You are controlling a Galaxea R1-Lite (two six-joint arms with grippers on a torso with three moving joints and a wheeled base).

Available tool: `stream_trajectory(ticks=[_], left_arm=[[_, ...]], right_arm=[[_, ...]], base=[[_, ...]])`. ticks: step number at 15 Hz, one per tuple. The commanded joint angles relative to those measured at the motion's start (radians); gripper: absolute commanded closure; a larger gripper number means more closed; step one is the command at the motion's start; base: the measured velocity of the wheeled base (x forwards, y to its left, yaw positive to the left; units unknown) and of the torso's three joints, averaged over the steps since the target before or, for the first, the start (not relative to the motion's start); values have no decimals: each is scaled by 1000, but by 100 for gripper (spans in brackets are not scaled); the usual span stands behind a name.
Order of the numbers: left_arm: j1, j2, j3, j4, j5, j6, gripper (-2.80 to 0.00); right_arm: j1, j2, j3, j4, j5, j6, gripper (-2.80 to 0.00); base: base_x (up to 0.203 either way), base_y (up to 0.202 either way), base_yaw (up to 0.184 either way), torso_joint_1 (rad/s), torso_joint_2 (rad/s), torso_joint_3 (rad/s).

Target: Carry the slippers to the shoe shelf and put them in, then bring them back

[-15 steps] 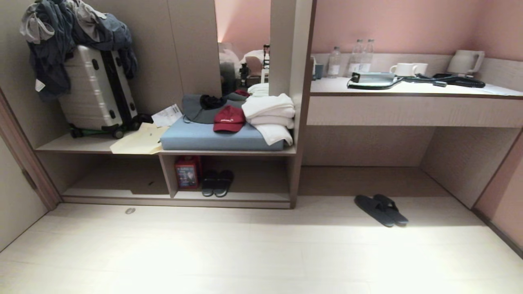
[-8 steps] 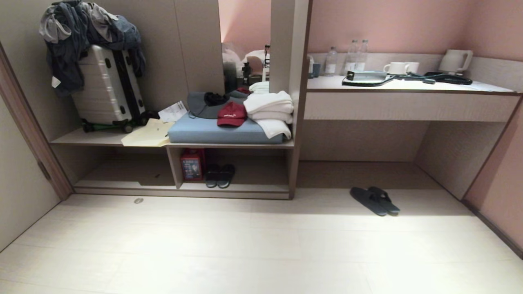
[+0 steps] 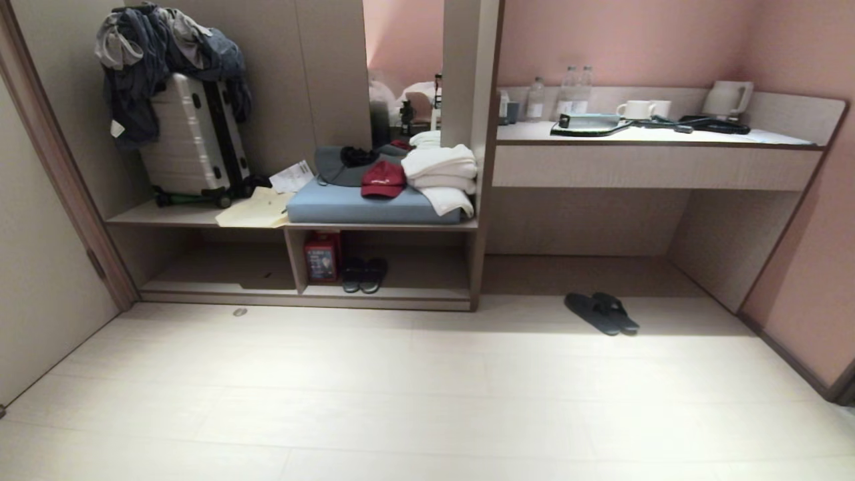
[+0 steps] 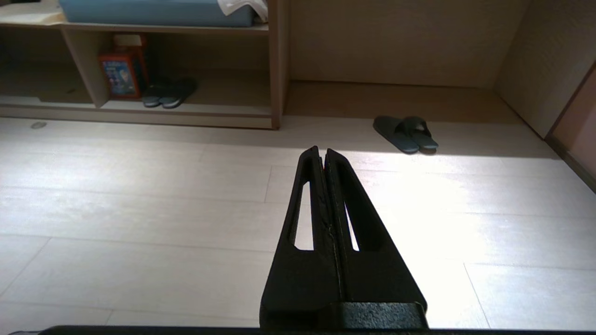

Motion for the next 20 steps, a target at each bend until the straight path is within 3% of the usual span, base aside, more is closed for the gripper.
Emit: stream_trajectory(ticks=[1,20], left_arm=[[0,1,0,0,0,0,0],[2,1,0,0,0,1,0]], right_arm=[[0,0,2,0,0,0,0],[0,0,1,0,0,-1,0]], base=[[-198,0,5,0,2,0],[-182,0,2,1,3,1]])
